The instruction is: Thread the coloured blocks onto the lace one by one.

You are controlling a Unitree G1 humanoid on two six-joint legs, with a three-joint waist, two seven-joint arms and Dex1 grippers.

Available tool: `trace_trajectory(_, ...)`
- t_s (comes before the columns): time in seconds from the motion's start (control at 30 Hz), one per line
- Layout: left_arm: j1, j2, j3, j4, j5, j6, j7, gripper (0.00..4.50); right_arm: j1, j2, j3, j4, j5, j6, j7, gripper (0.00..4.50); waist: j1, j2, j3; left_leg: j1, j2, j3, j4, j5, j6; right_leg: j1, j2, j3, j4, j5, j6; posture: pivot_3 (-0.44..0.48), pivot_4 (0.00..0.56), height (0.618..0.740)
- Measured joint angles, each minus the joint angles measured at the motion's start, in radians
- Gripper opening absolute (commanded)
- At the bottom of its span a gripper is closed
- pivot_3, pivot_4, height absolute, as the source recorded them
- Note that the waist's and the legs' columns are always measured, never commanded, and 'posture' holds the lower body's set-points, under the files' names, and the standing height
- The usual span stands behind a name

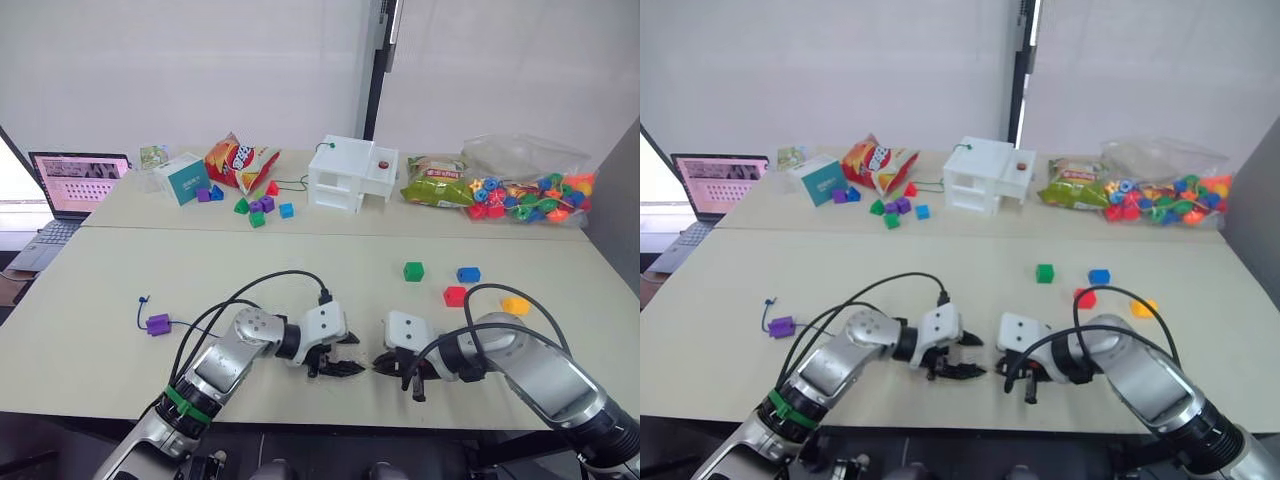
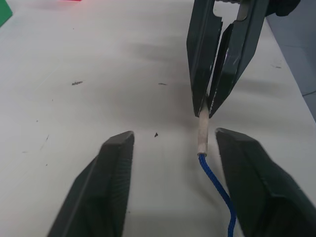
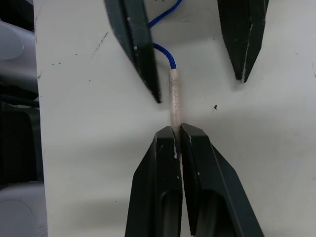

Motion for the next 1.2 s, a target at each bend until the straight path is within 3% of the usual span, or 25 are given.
trace_trajectory(0.17, 0.0, 0.001, -0.013, 0.0, 0.0, 0.004, -0.026, 0.03, -0.001, 0.0, 0.0, 0.0, -0.001, 0.001, -0.014, 0.0, 0.001, 0.0, 0.0, 0.0, 0.0, 0.0, 0.0, 0.0, 0.0, 0.0, 0.0, 0.0, 0.0, 0.0, 0.0, 0.0, 0.15, 0.74)
trace_trajectory(0.63, 0.0, -0.002, -0.018, -0.001, 0.004, 0.006, -0.035, 0.03, -0.001, -0.004, 0.001, -0.005, -0.001, 0.006, -0.013, 0.0, 0.0, 0.0, 0.0, 0.0, 0.0, 0.0, 0.0, 0.0, 0.0, 0.0, 0.0, 0.0, 0.0, 0.0, 0.0, 0.0, 0.15, 0.74)
trace_trajectory(0.73, 0.0, -0.003, -0.017, -0.002, 0.004, 0.008, -0.029, 0.0, 0.012, 0.012, -0.021, -0.021, 0.008, 0.029, -0.043, 1.02, 0.001, 0.0, 0.0, 0.0, 0.0, 0.0, 0.0, 0.0, 0.0, 0.0, 0.0, 0.0, 0.0, 0.0, 0.0, 0.0, 0.15, 0.74)
trace_trajectory(0.87, 0.002, 0.017, -0.011, -0.022, 0.005, 0.018, -0.024, 0.0, 0.087, 0.054, -0.141, -0.09, 0.053, 0.098, -0.126, 2.41, 0.002, 0.0, 0.0, 0.0, 0.0, 0.0, 0.0, 0.0, 0.0, 0.0, -0.001, 0.0, 0.0, 0.0, 0.0, 0.0, 0.15, 0.74)
trace_trajectory(0.97, 0.012, 0.04, -0.004, -0.05, 0.004, 0.034, -0.023, 0.0, 0.196, 0.09, -0.293, -0.151, 0.095, 0.157, -0.19, 3.43, 0.008, 0.0, 0.0, 0.0, 0.0, -0.001, 0.0, 0.0, 0.0, 0.001, -0.001, 0.0, 0.0, 0.0, 0.0, 0.0, 0.15, 0.74)
trace_trajectory(1.03, 0.021, 0.065, 0.004, -0.073, 0.0, 0.052, -0.025, 0.0, 0.334, 0.177, -0.487, -0.214, 0.14, 0.211, -0.256, 4.1, 0.015, 0.0, 0.0, 0.0, 0.0, -0.001, 0.0, 0.0, 0.001, 0.001, -0.001, 0.0, 0.0, 0.0, 0.0, 0.0, 0.15, 0.74)
trace_trajectory(1.1, 0.026, 0.078, 0.011, -0.08, -0.001, 0.055, -0.025, 0.0, 0.398, 0.215, -0.585, -0.252, 0.166, 0.238, -0.297, 4.1, 0.013, 0.001, 0.0, 0.0, 0.0, 0.0, 0.0, 0.0, 0.001, 0.001, -0.001, 0.001, 0.0, 0.001, 0.001, 0.0, 0.15, 0.74)
trace_trajectory(1.2, 0.036, 0.079, 0.019, -0.106, -0.015, 0.074, -0.022, 0.0, 0.558, 0.365, -0.778, -0.323, 0.158, 0.234, -0.423, 4.1, 0.02, 0.001, -0.001, 0.0, 0.0, -0.002, 0.0, 0.0, 0.001, 0.002, -0.001, -0.001, 0.0, 0.001, 0.001, 0.0, 0.15, 0.74)
